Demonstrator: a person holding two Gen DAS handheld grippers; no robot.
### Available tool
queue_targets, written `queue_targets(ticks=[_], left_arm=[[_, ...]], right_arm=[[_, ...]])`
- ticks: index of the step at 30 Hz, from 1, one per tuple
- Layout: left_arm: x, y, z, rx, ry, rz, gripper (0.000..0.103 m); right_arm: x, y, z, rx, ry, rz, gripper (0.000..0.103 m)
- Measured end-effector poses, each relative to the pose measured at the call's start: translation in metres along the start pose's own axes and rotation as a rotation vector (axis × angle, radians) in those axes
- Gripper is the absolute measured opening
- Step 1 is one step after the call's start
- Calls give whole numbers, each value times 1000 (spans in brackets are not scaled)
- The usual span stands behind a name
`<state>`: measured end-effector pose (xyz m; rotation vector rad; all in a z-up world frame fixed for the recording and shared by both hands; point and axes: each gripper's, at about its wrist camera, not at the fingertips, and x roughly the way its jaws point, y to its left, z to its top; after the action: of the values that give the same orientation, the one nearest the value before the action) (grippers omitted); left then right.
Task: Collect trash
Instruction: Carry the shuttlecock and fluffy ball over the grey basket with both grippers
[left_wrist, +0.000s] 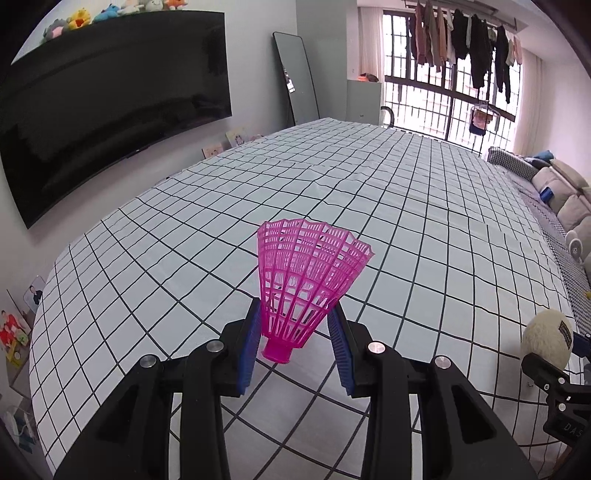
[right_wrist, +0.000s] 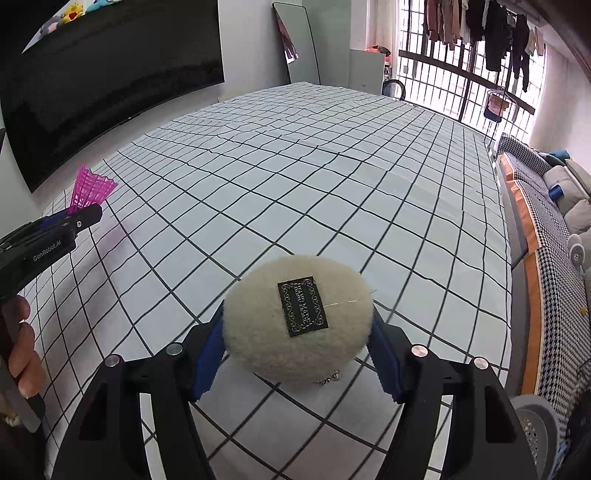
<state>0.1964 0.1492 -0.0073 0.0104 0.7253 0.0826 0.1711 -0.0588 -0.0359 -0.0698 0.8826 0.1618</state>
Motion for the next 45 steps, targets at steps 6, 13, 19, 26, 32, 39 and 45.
queue_targets(ticks=[6,13,19,26,32,39,45], left_arm=[[-25,-12,-6,28,-14,-33,36],[-67,-37,-24,62,-32,-103,36],[-100,-74,-49,99,-25,-187,36],[-131,-126,-68,158,-17,-288,36],[-149,-175,-82,188,-8,-359,36],[-164,-233,-109,240,31,-440,36],[-170,-269,-129,297,56,-463,36]], right_arm=[[-20,-19,-14,43,-13,-14,67],[-54,-36,-38,91,-53,-18,67],[-88,-56,-71,140,-83,-43,67],[-131,-97,-117,245,-128,-86,67],[-165,-136,-162,323,-150,-161,67],[-198,-174,-211,396,-141,-223,67],[-216,-196,-237,451,-145,-248,67]])
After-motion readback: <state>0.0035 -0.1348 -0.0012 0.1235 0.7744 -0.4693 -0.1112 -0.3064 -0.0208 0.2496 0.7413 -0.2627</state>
